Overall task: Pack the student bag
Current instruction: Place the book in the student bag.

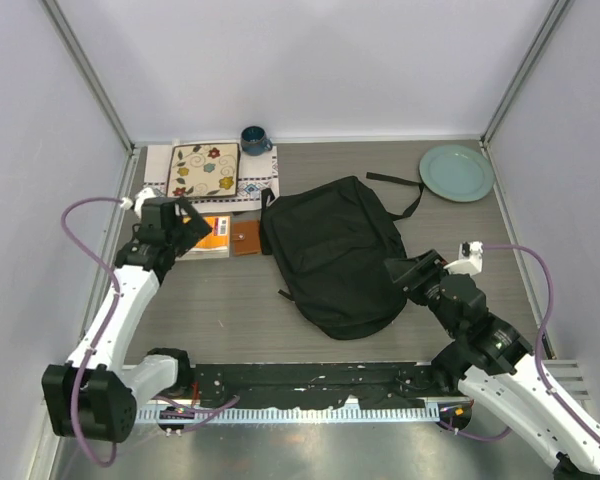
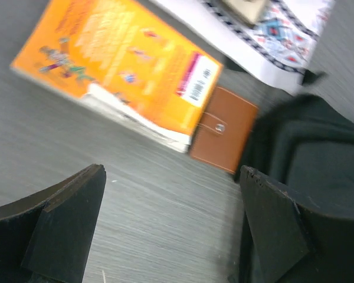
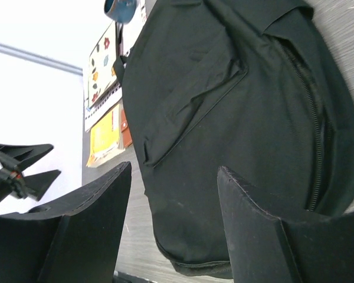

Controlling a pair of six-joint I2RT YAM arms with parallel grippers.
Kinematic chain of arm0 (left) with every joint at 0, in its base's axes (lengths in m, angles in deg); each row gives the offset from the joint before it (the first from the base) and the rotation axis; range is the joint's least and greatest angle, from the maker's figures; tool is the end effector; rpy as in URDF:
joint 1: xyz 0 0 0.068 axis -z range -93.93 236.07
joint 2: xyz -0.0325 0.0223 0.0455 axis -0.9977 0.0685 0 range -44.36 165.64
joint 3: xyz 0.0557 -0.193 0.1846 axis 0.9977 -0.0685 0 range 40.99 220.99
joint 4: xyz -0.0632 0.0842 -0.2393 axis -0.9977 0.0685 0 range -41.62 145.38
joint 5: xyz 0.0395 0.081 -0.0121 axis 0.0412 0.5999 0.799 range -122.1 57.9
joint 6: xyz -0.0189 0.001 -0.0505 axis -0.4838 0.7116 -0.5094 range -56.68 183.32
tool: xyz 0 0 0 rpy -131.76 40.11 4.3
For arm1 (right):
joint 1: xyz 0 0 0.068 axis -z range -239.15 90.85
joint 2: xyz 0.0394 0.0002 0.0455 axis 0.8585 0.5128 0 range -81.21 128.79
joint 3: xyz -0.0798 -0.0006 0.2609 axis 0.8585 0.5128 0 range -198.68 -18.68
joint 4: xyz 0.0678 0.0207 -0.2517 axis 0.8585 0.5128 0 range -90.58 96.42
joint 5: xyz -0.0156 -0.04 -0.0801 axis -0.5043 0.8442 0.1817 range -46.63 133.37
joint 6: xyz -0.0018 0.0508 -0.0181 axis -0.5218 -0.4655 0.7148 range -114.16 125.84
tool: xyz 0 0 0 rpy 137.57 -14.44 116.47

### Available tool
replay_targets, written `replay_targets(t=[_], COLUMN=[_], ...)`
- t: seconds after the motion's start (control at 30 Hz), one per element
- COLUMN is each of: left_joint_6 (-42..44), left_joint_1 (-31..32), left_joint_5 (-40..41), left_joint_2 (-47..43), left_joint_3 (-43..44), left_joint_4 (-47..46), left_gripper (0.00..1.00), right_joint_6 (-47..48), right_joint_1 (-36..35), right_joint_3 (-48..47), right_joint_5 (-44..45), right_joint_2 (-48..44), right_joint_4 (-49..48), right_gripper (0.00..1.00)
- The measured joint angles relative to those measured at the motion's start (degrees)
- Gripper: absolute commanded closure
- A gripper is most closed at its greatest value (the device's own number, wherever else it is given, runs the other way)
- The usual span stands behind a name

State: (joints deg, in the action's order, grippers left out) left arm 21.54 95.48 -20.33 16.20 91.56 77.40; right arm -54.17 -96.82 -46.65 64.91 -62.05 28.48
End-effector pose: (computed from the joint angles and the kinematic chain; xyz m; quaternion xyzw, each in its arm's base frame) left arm 0.2247 -0.0297 0.2915 -0.2927 0.8499 -0.1015 0.4262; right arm 0.0904 0.0533 0.2598 0.2609 0.7699 0.3220 0.4852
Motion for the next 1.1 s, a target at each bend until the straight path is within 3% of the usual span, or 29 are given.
replay_targets(t=[0.13,0.27,0.57,1.03,1.1], left_joint_6=[-3.7,-5.8,-5.9,-5.7,-5.6], left_joint_1=[-11.9,-19.2,-21.7,-26.9,-27.2], left_joint_5=[-3.3,-4.5,-6.3,-9.7,-10.1], left_joint_2=[1.8,6.0,17.7,28.7,30.2], left_joint_3=[-4.0,-4.5,-4.5,-1.3,-0.4], left_joint_4=[0.0,-0.4,-3.5,-9.6,-10.1], left_gripper=[0.0,0.0,0.02,0.18,0.24], right_joint_6=[0.2,0.3,0.1,0.1,0.1], right_joint_1=[0.0,0.0,0.0,0.0,0.0], right_joint_3=[0.5,0.8,1.9,2.7,2.8], right_joint_5=[-3.5,-5.1,-4.8,-3.1,-2.9], right_joint_2=[2.0,1.3,-4.3,-6.9,-6.9], right_joint_4=[-2.5,-3.3,-3.0,-0.2,-0.3], right_gripper=[0.35,0.35,0.34,0.34,0.34])
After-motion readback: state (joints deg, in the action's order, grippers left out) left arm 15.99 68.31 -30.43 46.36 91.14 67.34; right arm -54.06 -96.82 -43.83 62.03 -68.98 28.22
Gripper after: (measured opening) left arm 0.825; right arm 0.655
